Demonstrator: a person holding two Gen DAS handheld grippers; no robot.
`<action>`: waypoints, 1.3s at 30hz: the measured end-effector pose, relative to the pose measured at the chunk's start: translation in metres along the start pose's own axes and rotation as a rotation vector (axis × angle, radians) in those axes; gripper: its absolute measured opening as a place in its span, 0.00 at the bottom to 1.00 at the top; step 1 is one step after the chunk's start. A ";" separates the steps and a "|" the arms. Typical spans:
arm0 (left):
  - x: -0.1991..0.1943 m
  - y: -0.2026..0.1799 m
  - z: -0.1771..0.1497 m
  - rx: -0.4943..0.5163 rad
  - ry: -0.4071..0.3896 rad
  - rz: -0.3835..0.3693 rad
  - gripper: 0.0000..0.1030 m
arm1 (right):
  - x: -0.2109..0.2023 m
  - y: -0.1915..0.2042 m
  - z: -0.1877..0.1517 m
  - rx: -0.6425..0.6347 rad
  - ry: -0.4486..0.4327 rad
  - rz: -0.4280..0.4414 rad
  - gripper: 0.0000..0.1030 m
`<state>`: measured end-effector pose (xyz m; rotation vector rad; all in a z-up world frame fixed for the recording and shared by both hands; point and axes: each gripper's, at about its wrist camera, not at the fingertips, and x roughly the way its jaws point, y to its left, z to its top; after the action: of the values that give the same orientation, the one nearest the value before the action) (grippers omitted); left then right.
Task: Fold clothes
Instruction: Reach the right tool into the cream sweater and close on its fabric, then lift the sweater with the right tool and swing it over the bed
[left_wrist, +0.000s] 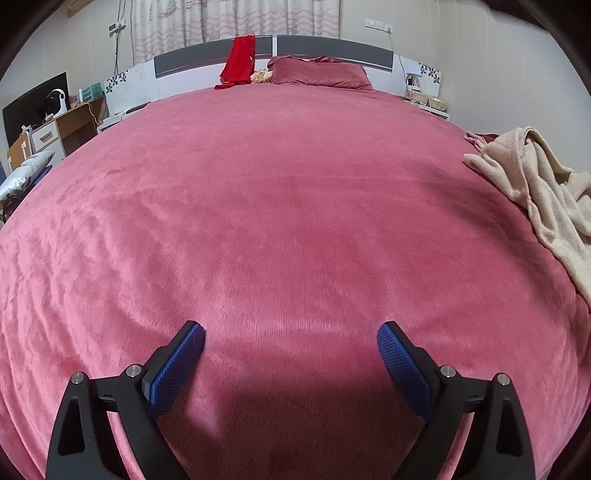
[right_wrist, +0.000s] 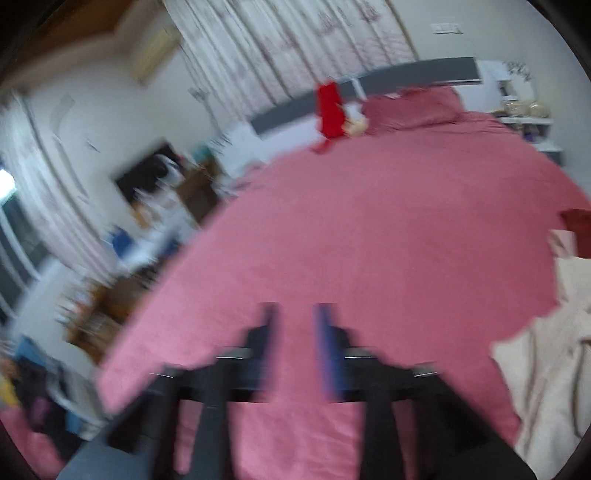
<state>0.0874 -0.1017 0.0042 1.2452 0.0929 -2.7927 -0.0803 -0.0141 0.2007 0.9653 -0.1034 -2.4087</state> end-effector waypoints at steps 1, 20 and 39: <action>0.000 0.000 0.000 0.001 -0.001 0.001 0.94 | 0.006 -0.005 -0.015 -0.057 0.010 -0.128 0.74; 0.003 0.000 0.001 0.001 -0.001 0.006 0.97 | 0.075 -0.141 -0.085 -0.207 0.169 -0.640 0.09; -0.017 0.023 0.003 -0.068 0.046 0.103 0.92 | 0.010 0.185 0.027 -0.226 -0.149 0.281 0.06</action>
<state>0.0992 -0.1237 0.0186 1.2606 0.1223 -2.6523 -0.0206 -0.1800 0.2627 0.6240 -0.0179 -2.1741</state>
